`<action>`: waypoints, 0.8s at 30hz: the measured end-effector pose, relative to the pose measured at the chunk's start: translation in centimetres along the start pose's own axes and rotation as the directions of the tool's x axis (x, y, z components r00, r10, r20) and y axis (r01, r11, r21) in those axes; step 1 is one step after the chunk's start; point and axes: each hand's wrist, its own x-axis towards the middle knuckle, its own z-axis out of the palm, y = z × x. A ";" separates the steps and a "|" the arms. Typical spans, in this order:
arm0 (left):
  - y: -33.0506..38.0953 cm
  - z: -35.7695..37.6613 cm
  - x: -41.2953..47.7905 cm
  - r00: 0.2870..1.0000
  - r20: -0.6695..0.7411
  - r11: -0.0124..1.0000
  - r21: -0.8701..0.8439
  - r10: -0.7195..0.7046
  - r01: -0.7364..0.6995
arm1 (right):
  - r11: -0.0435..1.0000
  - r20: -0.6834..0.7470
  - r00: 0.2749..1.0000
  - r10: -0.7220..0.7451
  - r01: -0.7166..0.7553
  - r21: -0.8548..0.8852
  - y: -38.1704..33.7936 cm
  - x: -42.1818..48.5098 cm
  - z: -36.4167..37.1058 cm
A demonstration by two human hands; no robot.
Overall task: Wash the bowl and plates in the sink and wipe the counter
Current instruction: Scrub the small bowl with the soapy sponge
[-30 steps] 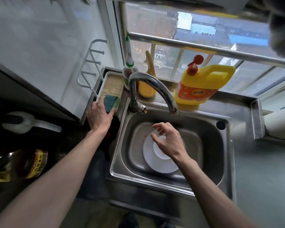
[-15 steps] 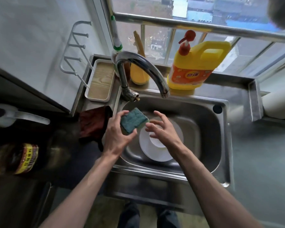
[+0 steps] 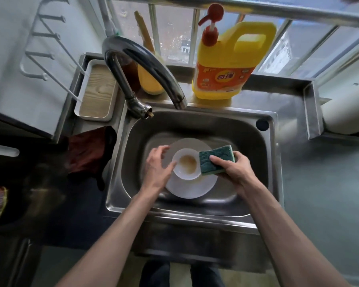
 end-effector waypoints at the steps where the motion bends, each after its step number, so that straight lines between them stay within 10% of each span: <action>1: -0.8 0.3 0.2 0.994 -0.003 0.994 0.032 -0.108 0.108 | 0.999 -0.007 1.000 -0.005 0.005 -0.034 0.1 0.4 -0.3; 8: -3.3 3.7 0.8 0.876 0.135 0.881 -0.038 -0.463 0.471 | 0.961 -0.073 0.997 -0.026 0.004 -0.278 1.8 2.4 -0.6; 24: -3.3 5.8 3.4 0.837 0.064 0.838 -0.009 -0.544 0.545 | 0.834 -0.239 0.968 -0.080 -0.066 -0.548 3.0 4.0 -2.1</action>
